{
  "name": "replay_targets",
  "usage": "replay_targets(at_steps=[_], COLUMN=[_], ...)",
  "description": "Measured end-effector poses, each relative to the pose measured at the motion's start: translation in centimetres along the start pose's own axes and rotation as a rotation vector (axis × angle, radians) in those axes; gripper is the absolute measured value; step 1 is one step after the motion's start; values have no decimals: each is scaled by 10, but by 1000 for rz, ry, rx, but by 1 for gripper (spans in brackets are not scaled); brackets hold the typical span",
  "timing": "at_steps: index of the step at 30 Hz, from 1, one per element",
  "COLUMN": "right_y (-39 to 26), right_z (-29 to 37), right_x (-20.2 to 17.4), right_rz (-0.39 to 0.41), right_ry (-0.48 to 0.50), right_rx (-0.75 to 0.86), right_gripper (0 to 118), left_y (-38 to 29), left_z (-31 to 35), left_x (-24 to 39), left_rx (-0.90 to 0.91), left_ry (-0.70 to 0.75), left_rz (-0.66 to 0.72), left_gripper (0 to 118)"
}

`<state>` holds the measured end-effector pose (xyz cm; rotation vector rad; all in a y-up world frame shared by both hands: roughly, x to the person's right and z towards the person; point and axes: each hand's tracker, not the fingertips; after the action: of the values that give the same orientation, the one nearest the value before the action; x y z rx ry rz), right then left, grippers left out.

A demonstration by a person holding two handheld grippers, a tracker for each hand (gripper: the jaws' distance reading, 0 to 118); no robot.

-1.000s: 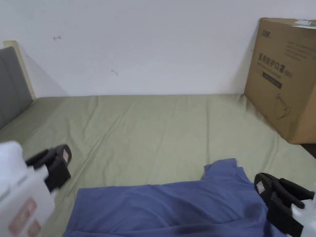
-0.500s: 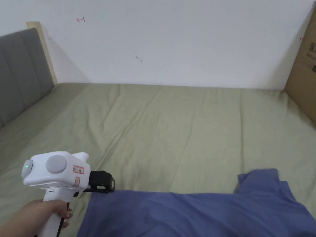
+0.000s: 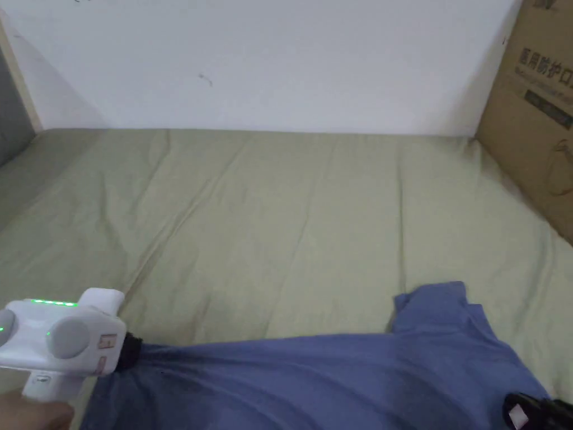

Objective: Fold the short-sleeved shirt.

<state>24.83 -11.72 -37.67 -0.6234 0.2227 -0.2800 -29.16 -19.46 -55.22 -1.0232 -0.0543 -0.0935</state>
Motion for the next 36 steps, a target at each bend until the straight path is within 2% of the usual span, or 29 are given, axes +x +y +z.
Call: replay_targets(at_steps=[1,2,5,6,8,9,12,14,16,17,18,19,20,21,22,23,26,29,33,36], right_y=[15,28,79,97,119,126,124,112,102,98,99,102,104,103,103,103,116,134,153,155], right_z=[-12,-24,-80,-105,-153,-182,-228,-246,-252,-252,-241,-235,-230,-219,-212,-207,-188,-168,-137,-107], right_x=[2,7,32,41,58,71,95,110,119,120,109,102,100,98,97,95,94,87,75,69], right_rz=[18,21,-13,-33,-58,-79,-93,-119,-161,-169,-45,21,21,-61,-136,-146,-115,-147,-126,-122], right_ry=[-27,-28,-52,-78,-96,-124,-283,-325,-288,-261,-331,-345,-317,-198,-132,-149,-193,-187,-178,-154], right_rx=[12,7,-24,-85,-248,-312,-445,-515,-581,-602,-550,-519,-519,-525,-528,-520,-376,-229,-36,16], right_gripper=[3,3,4,26,105,118,118,115,97,84,52,20,20,6,3,3,3,3,3,3], left_y=[0,0,2,2,4,4,3,1,0,0,-1,-2,-2,-3,-3,-4,0,8,22,23], left_z=[9,18,52,62,77,84,94,96,93,92,91,89,87,86,84,82,79,89,107,119], left_x=[-2,-2,15,18,27,29,33,34,33,32,31,31,31,30,29,28,22,11,2,2], left_rx=[-7,10,51,65,84,91,106,98,76,68,68,69,75,78,81,90,147,326,442,453], left_ry=[-69,-150,-156,-153,-175,-193,-206,-207,-216,-224,-226,-222,-208,-200,-203,-191,-155,-155,-175,-200], left_rz=[1,36,-4,-19,-22,-16,-11,-11,15,24,24,21,15,16,26,55,137,206,239,213], left_gripper=[2,2,2,2,2,2,2,2,2,2,2,2,2,2,2,2,2,2,2,2])
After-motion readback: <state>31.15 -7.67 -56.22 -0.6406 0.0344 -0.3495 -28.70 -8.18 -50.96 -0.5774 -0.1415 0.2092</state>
